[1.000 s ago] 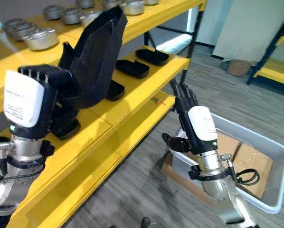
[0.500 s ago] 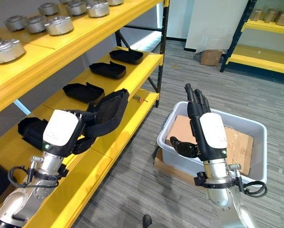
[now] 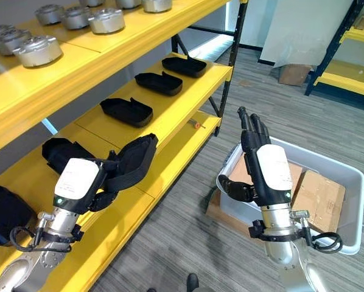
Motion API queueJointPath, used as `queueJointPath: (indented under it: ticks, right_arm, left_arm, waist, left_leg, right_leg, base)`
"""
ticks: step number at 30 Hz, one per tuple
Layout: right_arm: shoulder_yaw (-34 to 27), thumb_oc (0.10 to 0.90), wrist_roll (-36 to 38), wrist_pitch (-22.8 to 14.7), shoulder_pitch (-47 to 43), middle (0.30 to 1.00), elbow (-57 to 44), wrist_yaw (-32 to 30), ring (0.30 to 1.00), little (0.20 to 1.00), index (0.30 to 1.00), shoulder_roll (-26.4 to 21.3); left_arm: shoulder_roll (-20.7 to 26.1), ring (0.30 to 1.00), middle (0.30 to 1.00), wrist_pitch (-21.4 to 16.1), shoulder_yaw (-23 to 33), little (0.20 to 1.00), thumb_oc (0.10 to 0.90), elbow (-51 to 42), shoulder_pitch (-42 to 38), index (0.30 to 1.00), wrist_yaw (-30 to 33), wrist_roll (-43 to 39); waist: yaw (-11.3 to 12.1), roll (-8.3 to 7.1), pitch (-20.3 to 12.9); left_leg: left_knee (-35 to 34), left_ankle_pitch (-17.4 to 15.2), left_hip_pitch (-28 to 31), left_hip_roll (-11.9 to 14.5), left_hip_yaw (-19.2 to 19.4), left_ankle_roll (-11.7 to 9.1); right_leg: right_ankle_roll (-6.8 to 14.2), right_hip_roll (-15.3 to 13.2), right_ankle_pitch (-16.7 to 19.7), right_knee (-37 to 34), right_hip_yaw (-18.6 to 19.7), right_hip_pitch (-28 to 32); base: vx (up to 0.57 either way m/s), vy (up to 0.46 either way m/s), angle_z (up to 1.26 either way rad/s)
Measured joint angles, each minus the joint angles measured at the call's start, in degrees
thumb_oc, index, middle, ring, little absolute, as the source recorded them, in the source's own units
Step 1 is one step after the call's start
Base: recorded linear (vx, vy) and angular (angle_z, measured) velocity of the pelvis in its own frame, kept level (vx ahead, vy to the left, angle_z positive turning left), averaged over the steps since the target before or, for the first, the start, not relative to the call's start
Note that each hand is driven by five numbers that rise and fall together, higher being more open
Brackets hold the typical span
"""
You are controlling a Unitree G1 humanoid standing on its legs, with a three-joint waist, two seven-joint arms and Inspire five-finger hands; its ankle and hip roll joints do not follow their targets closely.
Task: Move parts from the plastic box to the shelf.
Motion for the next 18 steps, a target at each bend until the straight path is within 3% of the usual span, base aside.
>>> queueJointPath:
  ticks: [8, 18]
  right_arm:
    - [0.1, 0.9, 0.0, 0.1, -0.2, 1.0, 0.0, 0.0, 1.0, 1.0, 1.0, 0.8]
    - [0.3, 0.9, 0.0, 0.3, -1.4, 1.0, 0.0, 0.0, 1.0, 1.0, 1.0, 0.9]
  left_arm:
    - [-0.4, 0.3, 0.3, 1.3, 3.2, 0.3, 0.4, 0.0, 2.9, 0.3, 0.0, 0.0]
    - [-0.5, 0.3, 0.3, 2.4, 6.2, 0.3, 0.4, 0.0, 3.7, 0.3, 0.1, 0.1]
  waist:
    - [1.9, -1.57, 0.6]
    - [3.2, -2.39, 0.9]
  left_leg:
    - [0.0, 0.3, -0.1, -0.1, -2.4, 0.4]
    - [0.0, 0.4, 0.0, -0.4, -3.6, 0.5]
  right_leg:
    - [0.7, -0.2, -0.5, 0.0, -1.8, 0.8]
    - [0.8, -0.5, -0.6, 0.0, -3.3, 1.5]
  base:
    - [0.0, -0.015, 0.12]
    - [0.0, -0.018, 0.07]
